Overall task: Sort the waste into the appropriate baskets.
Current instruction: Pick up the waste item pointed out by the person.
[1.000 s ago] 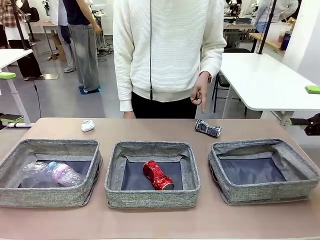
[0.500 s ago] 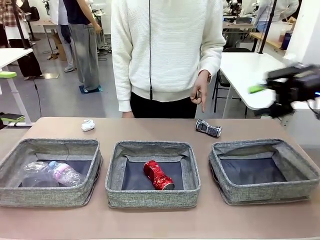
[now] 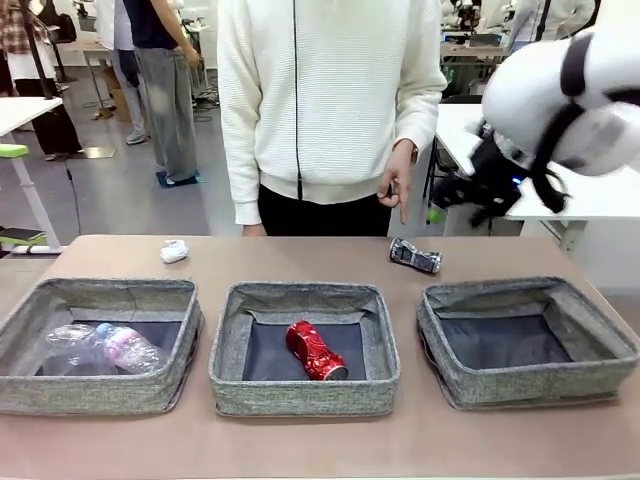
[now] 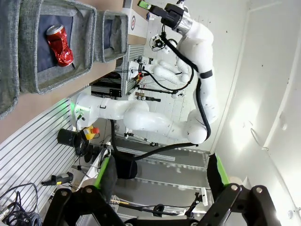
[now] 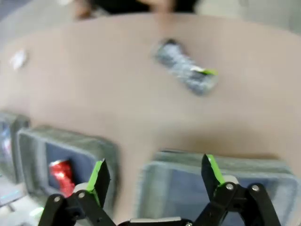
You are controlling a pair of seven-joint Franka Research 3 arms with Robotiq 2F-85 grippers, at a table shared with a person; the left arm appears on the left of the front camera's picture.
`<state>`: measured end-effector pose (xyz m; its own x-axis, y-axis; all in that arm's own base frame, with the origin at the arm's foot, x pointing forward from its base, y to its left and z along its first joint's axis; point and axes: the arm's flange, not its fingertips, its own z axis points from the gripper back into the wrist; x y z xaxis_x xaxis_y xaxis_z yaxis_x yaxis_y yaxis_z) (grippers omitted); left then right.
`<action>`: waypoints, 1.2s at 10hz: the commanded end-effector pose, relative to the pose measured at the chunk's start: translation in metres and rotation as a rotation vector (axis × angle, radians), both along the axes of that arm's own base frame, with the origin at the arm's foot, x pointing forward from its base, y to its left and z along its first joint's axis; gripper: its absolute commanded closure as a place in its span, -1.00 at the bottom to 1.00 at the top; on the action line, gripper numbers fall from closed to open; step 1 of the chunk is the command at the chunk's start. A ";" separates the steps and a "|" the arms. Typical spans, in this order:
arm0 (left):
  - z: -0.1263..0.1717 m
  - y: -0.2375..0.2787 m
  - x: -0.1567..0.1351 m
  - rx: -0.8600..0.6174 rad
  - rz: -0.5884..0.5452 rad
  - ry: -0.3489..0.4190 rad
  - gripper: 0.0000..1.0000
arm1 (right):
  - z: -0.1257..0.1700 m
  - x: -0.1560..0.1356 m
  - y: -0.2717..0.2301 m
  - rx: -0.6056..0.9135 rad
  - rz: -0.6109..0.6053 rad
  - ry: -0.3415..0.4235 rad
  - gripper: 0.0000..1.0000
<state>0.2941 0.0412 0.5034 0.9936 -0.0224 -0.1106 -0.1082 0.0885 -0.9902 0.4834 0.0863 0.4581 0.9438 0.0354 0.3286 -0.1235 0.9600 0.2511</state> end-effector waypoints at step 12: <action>0.006 -0.001 -0.002 -0.018 0.002 0.014 -1.00 | -0.128 0.146 0.009 -0.088 0.665 -0.135 -1.00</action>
<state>0.2935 0.0410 0.5039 0.9936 -0.0220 -0.1107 -0.1084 0.0894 -0.9901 0.6179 0.0957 0.3375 0.7114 0.6055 0.3567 -0.6740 0.7316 0.1023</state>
